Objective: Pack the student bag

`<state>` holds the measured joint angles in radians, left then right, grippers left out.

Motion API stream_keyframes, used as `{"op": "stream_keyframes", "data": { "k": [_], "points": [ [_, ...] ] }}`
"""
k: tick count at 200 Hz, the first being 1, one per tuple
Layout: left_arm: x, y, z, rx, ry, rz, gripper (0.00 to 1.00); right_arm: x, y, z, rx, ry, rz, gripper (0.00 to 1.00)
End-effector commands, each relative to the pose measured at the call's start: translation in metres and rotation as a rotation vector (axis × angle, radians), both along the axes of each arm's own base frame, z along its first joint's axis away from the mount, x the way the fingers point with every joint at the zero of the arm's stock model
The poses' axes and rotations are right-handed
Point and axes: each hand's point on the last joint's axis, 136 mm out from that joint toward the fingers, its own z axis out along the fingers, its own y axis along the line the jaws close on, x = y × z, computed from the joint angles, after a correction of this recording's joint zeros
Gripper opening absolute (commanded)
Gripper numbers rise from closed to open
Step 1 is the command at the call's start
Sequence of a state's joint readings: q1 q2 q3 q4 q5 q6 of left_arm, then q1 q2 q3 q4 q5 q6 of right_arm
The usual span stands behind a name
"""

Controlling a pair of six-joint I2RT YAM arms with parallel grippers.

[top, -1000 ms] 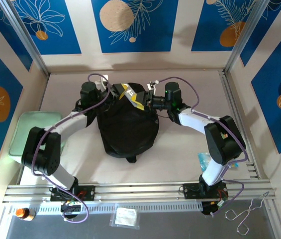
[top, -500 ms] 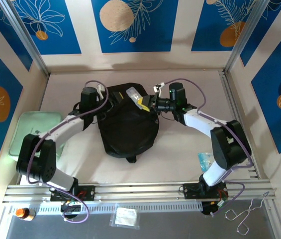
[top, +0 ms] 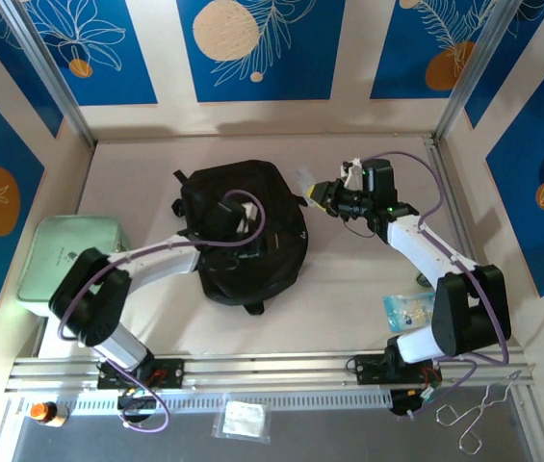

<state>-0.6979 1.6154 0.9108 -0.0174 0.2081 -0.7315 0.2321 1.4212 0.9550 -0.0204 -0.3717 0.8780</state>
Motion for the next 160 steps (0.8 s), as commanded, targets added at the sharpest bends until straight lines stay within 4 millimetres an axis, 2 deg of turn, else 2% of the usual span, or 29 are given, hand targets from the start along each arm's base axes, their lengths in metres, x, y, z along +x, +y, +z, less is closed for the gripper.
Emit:
{"op": "stream_keyframes", "data": {
  "k": [1,23,53,76,99,113,127,160],
  "points": [
    [-0.003,-0.021,-0.008,0.0,0.019,-0.032,0.64,-0.006,-0.013,-0.001,-0.047,-0.006,-0.026,0.12],
    [-0.003,-0.046,-0.013,-0.017,0.028,-0.081,0.64,-0.007,-0.021,-0.003,-0.054,0.0,-0.051,0.12],
    [0.011,-0.087,-0.01,-0.084,0.03,-0.129,0.64,-0.008,-0.031,-0.008,-0.067,0.015,-0.084,0.12],
    [0.028,-0.125,0.003,-0.2,0.035,-0.152,0.64,-0.01,-0.04,-0.009,-0.079,0.022,-0.114,0.12],
    [0.043,-0.143,0.028,-0.249,-0.001,-0.17,0.64,-0.013,-0.052,-0.01,-0.098,0.033,-0.153,0.11],
    [0.046,-0.141,0.044,-0.243,-0.039,-0.176,0.65,-0.014,-0.059,-0.01,-0.106,0.037,-0.169,0.12],
    [0.046,-0.128,0.056,-0.211,-0.068,-0.174,0.66,-0.016,-0.065,-0.011,-0.107,0.041,-0.176,0.11],
    [0.049,-0.067,0.064,-0.043,-0.118,-0.116,0.68,-0.017,-0.064,-0.015,-0.109,0.06,-0.152,0.12]
  ]
}}
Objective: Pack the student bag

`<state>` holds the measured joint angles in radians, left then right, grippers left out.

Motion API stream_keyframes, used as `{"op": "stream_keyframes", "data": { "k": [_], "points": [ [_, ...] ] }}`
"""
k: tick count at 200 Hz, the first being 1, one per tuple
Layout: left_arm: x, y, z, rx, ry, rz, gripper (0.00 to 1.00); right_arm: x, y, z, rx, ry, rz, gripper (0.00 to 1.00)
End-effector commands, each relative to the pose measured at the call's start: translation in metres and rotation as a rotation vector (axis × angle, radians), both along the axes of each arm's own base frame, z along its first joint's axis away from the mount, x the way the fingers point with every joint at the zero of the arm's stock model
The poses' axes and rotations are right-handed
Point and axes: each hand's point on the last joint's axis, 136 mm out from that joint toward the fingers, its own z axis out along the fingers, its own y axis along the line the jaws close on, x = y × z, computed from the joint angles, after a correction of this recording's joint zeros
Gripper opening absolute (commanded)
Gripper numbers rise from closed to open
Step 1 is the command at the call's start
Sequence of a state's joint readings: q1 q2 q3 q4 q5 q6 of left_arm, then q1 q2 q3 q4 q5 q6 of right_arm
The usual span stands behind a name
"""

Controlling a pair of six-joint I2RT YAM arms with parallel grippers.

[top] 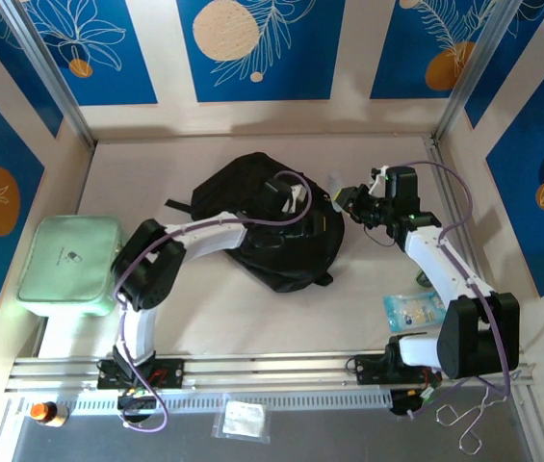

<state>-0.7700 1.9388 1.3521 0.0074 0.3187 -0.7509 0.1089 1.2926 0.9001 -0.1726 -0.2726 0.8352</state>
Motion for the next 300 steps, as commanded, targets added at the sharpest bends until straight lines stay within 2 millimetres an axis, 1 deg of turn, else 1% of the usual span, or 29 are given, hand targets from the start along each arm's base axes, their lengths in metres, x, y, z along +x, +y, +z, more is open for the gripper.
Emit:
{"op": "stream_keyframes", "data": {
  "k": [1,18,33,43,63,96,108,116,125,143,160,176,196,216,235,262,282,300],
  "points": [
    [0.003,0.048,0.026,0.114,-0.083,0.036,0.68,-0.008,0.001,-0.008,-0.012,0.025,0.03,0.11],
    [0.01,0.085,0.024,0.219,-0.11,0.075,0.68,-0.007,0.005,-0.009,-0.004,0.031,0.042,0.11],
    [0.016,0.109,0.021,0.277,-0.113,0.089,0.67,-0.005,0.009,-0.012,-0.001,0.039,0.049,0.11],
    [0.02,0.12,0.016,0.301,-0.103,0.094,0.64,-0.004,0.012,-0.012,0.003,0.042,0.057,0.12],
    [0.026,0.13,0.003,0.327,-0.077,0.077,0.58,-0.003,0.019,-0.013,0.003,0.049,0.075,0.11],
    [0.029,0.129,-0.017,0.358,-0.035,0.023,0.47,-0.003,0.029,-0.011,-0.001,0.054,0.101,0.12],
    [0.029,0.125,-0.019,0.348,-0.03,0.002,0.42,-0.003,0.032,-0.012,-0.003,0.058,0.108,0.11],
    [0.028,0.123,-0.02,0.342,-0.028,-0.007,0.41,-0.003,0.033,-0.012,-0.003,0.062,0.11,0.11],
    [0.029,0.125,-0.023,0.355,-0.03,-0.005,0.41,-0.003,0.034,-0.012,-0.004,0.062,0.112,0.12],
    [0.028,0.128,-0.027,0.38,-0.028,-0.016,0.35,-0.003,0.038,-0.013,-0.002,0.066,0.12,0.12],
    [0.025,0.123,-0.023,0.358,-0.035,-0.048,0.29,-0.003,0.043,-0.012,0.0,0.066,0.134,0.11],
    [0.018,0.115,-0.011,0.31,-0.062,-0.097,0.25,-0.003,0.048,-0.011,0.005,0.072,0.149,0.11],
    [0.014,0.112,0.002,0.276,-0.107,-0.125,0.23,-0.004,0.062,-0.01,0.013,0.088,0.189,0.11],
    [0.01,0.111,0.007,0.259,-0.132,-0.152,0.21,-0.006,0.078,-0.011,0.011,0.111,0.233,0.12],
    [0.006,0.107,0.008,0.236,-0.138,-0.177,0.17,-0.009,0.094,-0.012,0.005,0.137,0.276,0.11],
    [0.0,0.1,0.009,0.221,-0.153,-0.218,0.15,-0.014,0.114,-0.019,0.0,0.187,0.322,0.12],
    [0.0,0.099,0.002,0.228,-0.142,-0.224,0.15,-0.014,0.124,-0.022,-0.004,0.218,0.344,0.11],
    [0.0,0.097,-0.005,0.227,-0.125,-0.228,0.15,-0.014,0.129,-0.027,-0.01,0.248,0.352,0.11]
  ]
}}
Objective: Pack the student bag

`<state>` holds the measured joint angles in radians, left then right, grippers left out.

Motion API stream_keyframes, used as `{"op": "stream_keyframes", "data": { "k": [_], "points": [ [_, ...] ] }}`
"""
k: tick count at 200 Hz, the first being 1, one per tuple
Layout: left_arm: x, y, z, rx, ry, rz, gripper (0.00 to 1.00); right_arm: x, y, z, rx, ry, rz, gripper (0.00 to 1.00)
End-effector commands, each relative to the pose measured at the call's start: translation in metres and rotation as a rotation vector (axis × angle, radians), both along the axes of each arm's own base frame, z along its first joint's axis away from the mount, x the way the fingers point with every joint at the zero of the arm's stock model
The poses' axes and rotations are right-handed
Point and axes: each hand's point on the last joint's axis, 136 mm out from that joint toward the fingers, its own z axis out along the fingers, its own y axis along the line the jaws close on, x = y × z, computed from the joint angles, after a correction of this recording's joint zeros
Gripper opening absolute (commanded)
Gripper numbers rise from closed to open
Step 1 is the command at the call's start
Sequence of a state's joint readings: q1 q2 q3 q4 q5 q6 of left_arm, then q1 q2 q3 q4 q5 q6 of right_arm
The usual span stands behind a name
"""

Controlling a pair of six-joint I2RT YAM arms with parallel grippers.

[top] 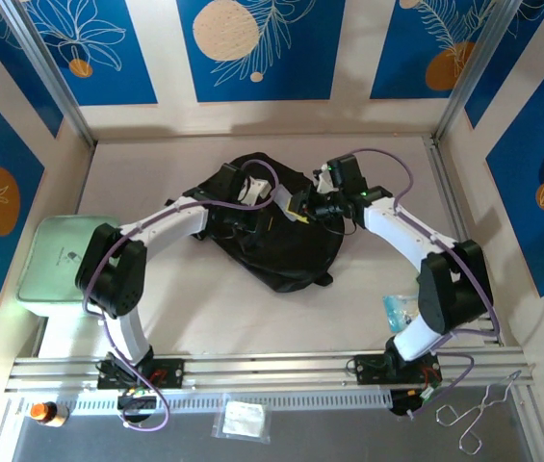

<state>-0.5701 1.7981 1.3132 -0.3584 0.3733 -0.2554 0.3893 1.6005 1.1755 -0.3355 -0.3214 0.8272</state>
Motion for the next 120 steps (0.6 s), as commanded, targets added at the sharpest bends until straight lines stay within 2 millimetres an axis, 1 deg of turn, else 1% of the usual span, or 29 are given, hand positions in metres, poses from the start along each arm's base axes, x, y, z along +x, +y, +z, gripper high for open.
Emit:
{"op": "stream_keyframes", "data": {
  "k": [1,23,43,61,86,101,120],
  "points": [
    [-0.009,-0.013,0.0,-0.039,0.004,-0.062,0.15,-0.005,0.009,0.0,0.003,0.058,0.03,0.1],
    [-0.012,-0.016,-0.002,-0.054,0.011,-0.071,0.14,-0.006,0.013,-0.007,-0.013,0.097,0.042,0.09],
    [-0.015,-0.018,-0.004,-0.06,0.016,-0.079,0.13,-0.012,0.013,-0.014,-0.03,0.135,0.051,0.09],
    [-0.017,-0.018,-0.009,-0.055,0.027,-0.084,0.13,-0.021,0.006,-0.023,-0.061,0.186,0.038,0.09],
    [-0.017,-0.014,-0.014,-0.032,0.029,-0.068,0.14,-0.039,-0.006,-0.033,-0.079,0.235,0.016,0.08],
    [-0.013,-0.011,-0.011,-0.015,0.021,-0.042,0.17,-0.047,-0.012,-0.041,-0.082,0.253,0.0,0.08],
    [-0.005,-0.007,-0.006,0.008,0.005,0.004,0.22,-0.052,-0.018,-0.052,-0.089,0.272,-0.024,0.08]
  ]
}}
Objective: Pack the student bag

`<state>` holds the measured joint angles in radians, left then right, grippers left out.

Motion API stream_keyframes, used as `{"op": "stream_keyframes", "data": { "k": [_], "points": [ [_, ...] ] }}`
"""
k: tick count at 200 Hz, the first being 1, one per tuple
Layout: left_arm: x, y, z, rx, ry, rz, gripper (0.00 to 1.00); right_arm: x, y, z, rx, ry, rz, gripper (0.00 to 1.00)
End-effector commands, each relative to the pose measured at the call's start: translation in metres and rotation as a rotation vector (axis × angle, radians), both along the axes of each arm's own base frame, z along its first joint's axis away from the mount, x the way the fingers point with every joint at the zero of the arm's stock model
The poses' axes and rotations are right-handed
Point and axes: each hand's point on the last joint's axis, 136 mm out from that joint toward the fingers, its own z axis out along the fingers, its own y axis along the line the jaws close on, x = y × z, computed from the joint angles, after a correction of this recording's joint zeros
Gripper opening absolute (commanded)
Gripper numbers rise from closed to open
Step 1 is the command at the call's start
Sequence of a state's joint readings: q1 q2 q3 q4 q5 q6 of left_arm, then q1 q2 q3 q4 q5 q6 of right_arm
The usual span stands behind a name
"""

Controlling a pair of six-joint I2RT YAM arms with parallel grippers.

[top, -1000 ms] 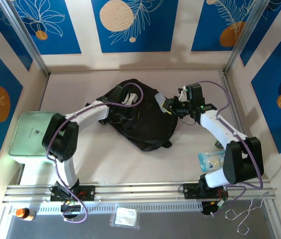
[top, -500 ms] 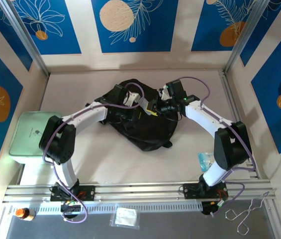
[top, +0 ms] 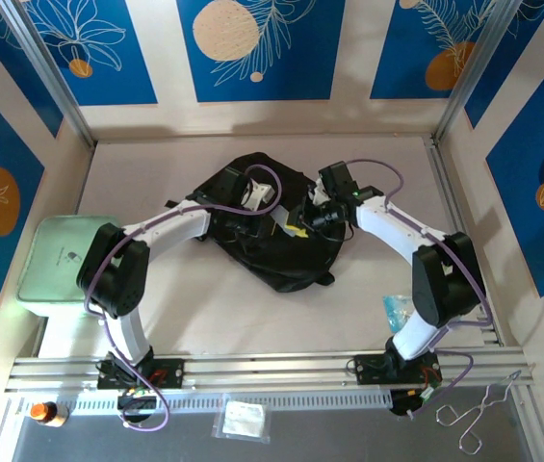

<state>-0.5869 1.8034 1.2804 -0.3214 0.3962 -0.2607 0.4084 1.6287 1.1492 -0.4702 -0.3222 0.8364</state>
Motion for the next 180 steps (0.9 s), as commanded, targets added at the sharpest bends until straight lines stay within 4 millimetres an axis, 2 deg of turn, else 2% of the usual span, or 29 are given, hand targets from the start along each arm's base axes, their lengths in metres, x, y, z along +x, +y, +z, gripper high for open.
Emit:
{"op": "stream_keyframes", "data": {
  "k": [1,25,66,114,142,180],
  "points": [
    [0.005,0.001,0.003,0.026,-0.009,0.033,0.22,-0.02,-0.014,-0.015,-0.023,0.09,-0.04,0.08],
    [0.019,0.014,0.006,0.094,-0.037,0.128,0.27,-0.023,-0.016,-0.028,-0.028,0.111,-0.053,0.08],
    [0.041,0.041,0.002,0.222,-0.06,0.3,0.41,-0.023,-0.017,-0.048,-0.052,0.144,-0.064,0.08],
    [0.046,0.027,-0.005,0.218,-0.028,0.268,0.45,-0.022,-0.031,-0.057,-0.144,0.162,-0.119,0.07],
    [0.049,0.035,-0.016,0.289,0.025,0.334,0.48,-0.026,-0.037,-0.062,-0.18,0.174,-0.13,0.07],
    [0.06,0.042,-0.028,0.355,0.049,0.418,0.49,-0.028,-0.035,-0.066,-0.176,0.18,-0.124,0.07]
  ]
}}
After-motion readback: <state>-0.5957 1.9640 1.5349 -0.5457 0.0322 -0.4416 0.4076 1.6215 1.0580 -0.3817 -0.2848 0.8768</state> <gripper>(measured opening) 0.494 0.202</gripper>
